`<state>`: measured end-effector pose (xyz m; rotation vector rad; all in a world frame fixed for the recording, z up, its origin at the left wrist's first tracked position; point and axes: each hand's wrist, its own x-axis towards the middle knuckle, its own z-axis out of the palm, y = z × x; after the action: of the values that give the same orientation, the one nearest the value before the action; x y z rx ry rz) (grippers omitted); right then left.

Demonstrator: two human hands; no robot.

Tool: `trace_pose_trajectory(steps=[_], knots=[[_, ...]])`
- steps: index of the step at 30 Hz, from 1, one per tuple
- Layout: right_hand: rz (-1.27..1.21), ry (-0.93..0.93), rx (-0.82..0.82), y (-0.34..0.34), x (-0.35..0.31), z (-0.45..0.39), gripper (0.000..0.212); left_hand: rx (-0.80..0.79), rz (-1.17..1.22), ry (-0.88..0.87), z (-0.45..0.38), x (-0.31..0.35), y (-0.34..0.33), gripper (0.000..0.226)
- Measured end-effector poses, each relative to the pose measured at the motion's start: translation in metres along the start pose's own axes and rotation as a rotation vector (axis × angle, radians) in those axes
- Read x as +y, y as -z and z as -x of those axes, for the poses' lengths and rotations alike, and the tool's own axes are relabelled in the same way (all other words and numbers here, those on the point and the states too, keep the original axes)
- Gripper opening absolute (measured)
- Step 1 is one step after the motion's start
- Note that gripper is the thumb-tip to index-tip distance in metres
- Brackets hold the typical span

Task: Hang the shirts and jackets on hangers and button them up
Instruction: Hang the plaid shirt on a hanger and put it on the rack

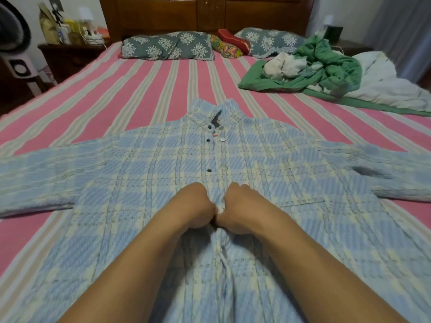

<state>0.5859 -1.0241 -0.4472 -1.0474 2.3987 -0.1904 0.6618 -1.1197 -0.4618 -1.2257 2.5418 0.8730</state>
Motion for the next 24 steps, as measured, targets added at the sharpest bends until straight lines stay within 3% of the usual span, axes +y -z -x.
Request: trace_pose_trajectory(steps=[3,6,9,11,13,15,18,24], knots=[[-0.001,-0.016,0.082,-0.002,0.0,-0.002,0.022,0.181,0.187,-0.012,0.011,-0.006,0.003,0.018],[-0.12,-0.042,0.159,0.007,0.013,-0.003,0.033,0.324,0.494,-0.003,0.019,-0.013,0.009,0.017],[-0.532,-0.073,0.177,0.015,0.027,0.001,0.039,0.258,0.704,0.042,0.021,-0.015,0.01,0.033],[-0.872,-0.08,0.201,0.016,0.029,0.007,0.032,0.242,0.748,0.032,0.02,-0.012,0.004,0.037],[-1.05,-0.07,0.216,0.011,0.026,0.012,0.021,0.29,0.755,0.011,0.018,-0.009,-0.005,0.034],[-1.027,-0.039,0.26,0.0,0.018,0.011,0.029,0.342,0.744,0.004,0.017,-0.008,-0.009,0.028],[-0.846,0.01,0.333,-0.014,0.011,0.003,0.025,0.335,0.779,0.032,0.013,-0.008,-0.012,0.025],[-0.788,-0.014,0.36,-0.02,0.013,-0.005,0.017,0.29,0.89,0.058,0.016,-0.008,-0.01,0.037]])
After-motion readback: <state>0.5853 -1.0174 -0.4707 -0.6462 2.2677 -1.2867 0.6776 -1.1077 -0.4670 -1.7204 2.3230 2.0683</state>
